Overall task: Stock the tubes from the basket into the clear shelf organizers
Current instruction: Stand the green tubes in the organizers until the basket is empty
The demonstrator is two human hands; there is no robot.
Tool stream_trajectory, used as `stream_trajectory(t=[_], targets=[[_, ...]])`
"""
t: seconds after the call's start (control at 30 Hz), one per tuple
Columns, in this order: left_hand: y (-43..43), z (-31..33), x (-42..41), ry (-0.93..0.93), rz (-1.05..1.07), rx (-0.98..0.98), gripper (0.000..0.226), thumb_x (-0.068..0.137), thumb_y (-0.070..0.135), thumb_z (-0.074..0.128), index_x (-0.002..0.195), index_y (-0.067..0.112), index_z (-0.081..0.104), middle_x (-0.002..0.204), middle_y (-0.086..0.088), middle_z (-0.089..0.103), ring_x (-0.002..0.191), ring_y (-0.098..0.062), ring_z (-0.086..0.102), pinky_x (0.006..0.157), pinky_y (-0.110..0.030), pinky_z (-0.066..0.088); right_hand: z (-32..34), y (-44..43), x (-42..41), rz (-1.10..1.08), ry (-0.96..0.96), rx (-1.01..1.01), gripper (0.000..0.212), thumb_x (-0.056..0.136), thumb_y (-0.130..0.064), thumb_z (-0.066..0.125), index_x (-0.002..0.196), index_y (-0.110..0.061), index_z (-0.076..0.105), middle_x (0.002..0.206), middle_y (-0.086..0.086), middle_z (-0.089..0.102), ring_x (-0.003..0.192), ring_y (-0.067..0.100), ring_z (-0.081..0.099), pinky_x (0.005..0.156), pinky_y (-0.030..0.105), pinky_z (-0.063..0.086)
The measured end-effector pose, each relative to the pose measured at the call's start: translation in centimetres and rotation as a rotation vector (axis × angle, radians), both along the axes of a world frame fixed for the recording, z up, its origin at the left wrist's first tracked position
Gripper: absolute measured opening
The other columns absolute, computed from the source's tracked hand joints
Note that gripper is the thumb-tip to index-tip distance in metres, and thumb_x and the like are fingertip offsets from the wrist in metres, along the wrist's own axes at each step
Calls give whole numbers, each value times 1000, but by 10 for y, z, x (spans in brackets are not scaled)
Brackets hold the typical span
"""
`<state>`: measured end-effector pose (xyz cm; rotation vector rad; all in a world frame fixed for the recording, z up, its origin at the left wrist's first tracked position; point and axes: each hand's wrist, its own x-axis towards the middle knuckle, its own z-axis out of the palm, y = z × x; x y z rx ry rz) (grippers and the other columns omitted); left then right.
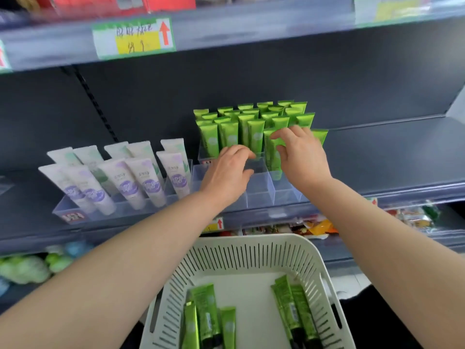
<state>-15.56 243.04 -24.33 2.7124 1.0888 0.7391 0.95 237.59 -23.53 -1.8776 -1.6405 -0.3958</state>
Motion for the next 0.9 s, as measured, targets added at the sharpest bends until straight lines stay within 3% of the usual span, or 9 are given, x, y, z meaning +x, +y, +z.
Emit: stream_trajectory(t=[0.37,0.6,0.7,0.9], targets=[[-55,-66,-56,89,-37,-97,31,91,16,60,122,17,57,130,7,52,123,-12,41,101,-26,32,-100,-64,-50,120,65,-216,26,90,-9,52,114,-17,61,110,4,61,104,31,51,76,43,44],[-79,-157,-107,181,169,-397,35,90,14,62,124,20,55,130,4,52,125,-13,44,106,-27,32,-189,-94,-98,220,72,-696,35,92,-12,47,123,-26,53,128,-5,49,120,19,41,94,36,38],[-86,-190,-122,211,242,-505,36,89,10,62,123,21,56,128,6,53,122,-11,46,100,-19,29,-218,-98,-115,272,80,-860,37,93,-12,48,127,-25,50,131,-4,48,121,19,39,99,37,36],[-84,-223,-133,178,365,-622,38,89,9,61,125,21,55,132,6,51,124,-10,46,97,-17,25,-253,-83,-138,307,4,-1095,44,91,-13,51,133,-23,44,134,2,46,123,23,39,98,38,35]])
